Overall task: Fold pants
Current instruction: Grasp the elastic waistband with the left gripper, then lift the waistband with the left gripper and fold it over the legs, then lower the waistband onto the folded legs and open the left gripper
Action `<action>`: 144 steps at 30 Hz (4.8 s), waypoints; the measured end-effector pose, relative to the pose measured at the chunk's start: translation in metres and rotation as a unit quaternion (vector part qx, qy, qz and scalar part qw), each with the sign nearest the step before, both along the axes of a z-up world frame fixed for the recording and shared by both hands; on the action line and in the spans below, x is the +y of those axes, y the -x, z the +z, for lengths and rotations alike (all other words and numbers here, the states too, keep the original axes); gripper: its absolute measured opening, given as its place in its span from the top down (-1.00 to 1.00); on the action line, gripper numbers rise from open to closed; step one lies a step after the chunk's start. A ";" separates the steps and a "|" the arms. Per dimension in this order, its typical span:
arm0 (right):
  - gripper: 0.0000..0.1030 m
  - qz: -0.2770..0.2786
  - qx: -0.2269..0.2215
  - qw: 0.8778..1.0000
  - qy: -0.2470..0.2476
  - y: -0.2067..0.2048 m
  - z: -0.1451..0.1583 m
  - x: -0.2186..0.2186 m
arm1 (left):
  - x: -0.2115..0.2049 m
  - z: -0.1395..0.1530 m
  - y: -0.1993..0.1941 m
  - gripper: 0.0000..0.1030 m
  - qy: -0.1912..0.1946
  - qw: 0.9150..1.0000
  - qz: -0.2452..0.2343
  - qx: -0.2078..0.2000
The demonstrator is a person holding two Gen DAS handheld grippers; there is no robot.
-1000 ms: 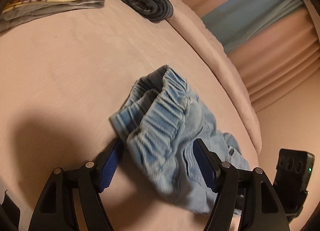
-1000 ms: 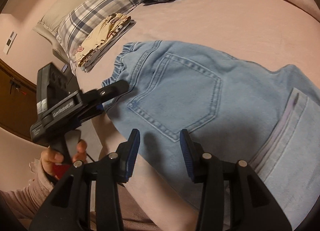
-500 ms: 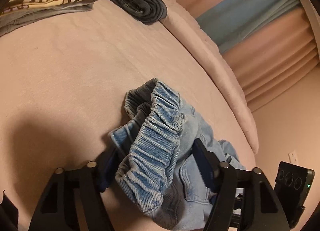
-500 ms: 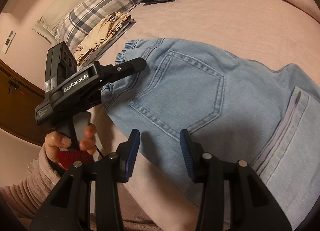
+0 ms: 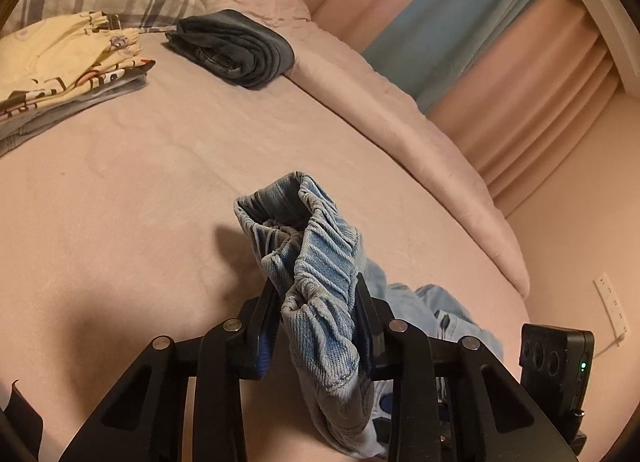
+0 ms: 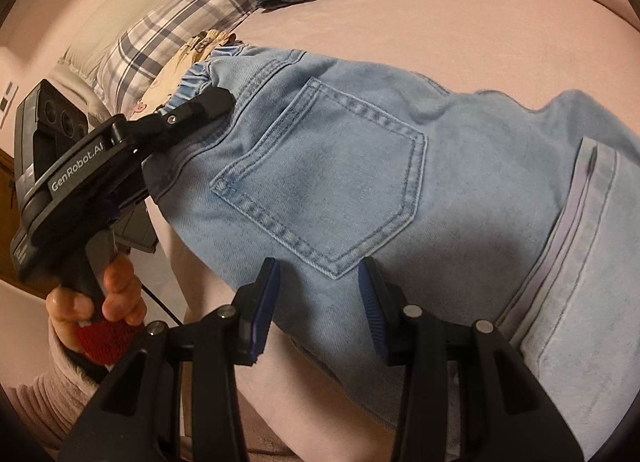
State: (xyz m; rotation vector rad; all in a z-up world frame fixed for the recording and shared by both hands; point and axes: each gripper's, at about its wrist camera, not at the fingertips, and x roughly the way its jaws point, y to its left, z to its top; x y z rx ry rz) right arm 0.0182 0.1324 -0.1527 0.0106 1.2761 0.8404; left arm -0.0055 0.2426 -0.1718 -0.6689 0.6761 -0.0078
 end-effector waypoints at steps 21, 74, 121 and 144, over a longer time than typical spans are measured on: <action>0.17 -0.059 0.018 0.996 -0.064 0.007 0.013 -0.050 | -0.081 0.054 0.002 0.43 -0.131 0.986 -0.086 -0.048; 0.64 -0.191 -0.001 0.963 -0.191 -0.049 0.110 -0.154 | -0.205 0.066 0.005 0.44 -0.295 0.926 -0.225 -0.075; -0.06 -0.374 -0.018 0.907 -0.193 0.004 0.077 -0.354 | -0.271 0.047 0.007 -0.10 -0.287 0.880 -0.367 -0.093; 0.79 -0.299 0.106 0.939 -0.137 0.028 0.022 -0.321 | -0.266 -0.009 -0.056 -0.21 -0.249 0.902 -0.348 0.066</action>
